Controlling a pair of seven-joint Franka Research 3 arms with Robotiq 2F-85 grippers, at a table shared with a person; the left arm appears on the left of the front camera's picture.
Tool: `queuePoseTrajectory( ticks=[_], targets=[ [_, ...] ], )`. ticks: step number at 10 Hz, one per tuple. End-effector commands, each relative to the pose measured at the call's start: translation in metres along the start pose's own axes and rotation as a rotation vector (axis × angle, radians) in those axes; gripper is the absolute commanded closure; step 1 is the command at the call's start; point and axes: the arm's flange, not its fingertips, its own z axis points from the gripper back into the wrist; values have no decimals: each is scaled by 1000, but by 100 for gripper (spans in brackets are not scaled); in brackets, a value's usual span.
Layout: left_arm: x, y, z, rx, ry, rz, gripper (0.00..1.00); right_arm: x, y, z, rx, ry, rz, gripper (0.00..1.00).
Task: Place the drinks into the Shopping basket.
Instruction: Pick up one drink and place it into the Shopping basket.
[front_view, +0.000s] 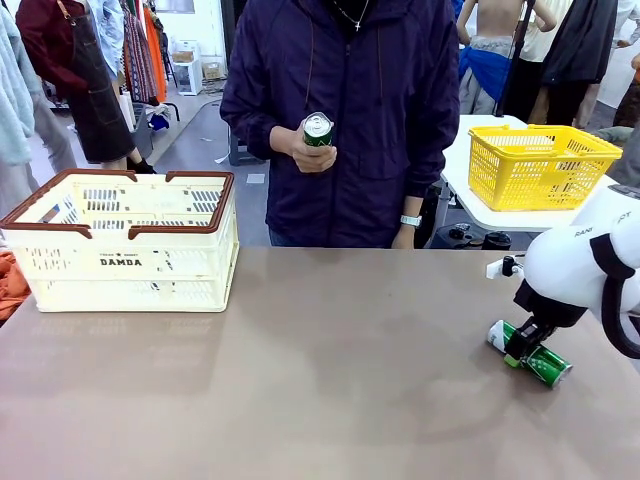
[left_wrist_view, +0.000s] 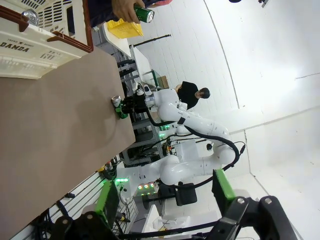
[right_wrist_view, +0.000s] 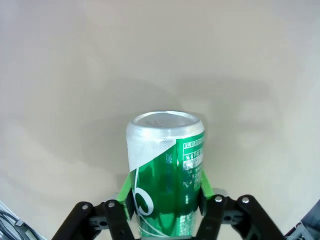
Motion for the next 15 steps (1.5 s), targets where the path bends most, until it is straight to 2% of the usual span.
queuePoseTrajectory(
  ticks=[1, 3, 4, 6, 8, 10, 11, 12, 13, 14, 15],
  targets=[
    [-2, -2, 1, -2, 11, -11, 0, -9, 2, -5, -14, 11, -2, 100],
    [-2, -2, 1, -2, 11, -11, 0, -7, 4, 9, -24, -10, -23, 100],
    [-2, -2, 1, -2, 11, -11, 0, -4, 8, 29, 4, -26, -88, 100],
    [-2, -2, 1, -2, 11, -11, 0, 2, 26, 89, -28, -41, -197, 100],
    [-2, -2, 1, -2, 11, -11, 0, -6, 58, 146, 34, -96, -379, 100],
    [-2, -2, 1, -2, 11, -11, 0, -21, 60, 160, -17, -140, -536, 100],
    [-2, -2, 1, -2, 11, -11, 0, -25, 44, 153, 29, -184, -490, 100],
    [-2, -2, 1, -2, 11, -11, 0, -16, 59, 163, 19, -119, -448, 100],
    [-2, -2, 1, -2, 11, -11, 0, -16, 59, 163, 19, -119, -448, 100],
    [-2, -2, 1, -2, 11, -11, 0, -21, 54, 170, 21, -139, -484, 100],
    [-2, -2, 1, -2, 11, -11, 0, -5, 76, 161, 95, -194, -457, 100]
  ],
)
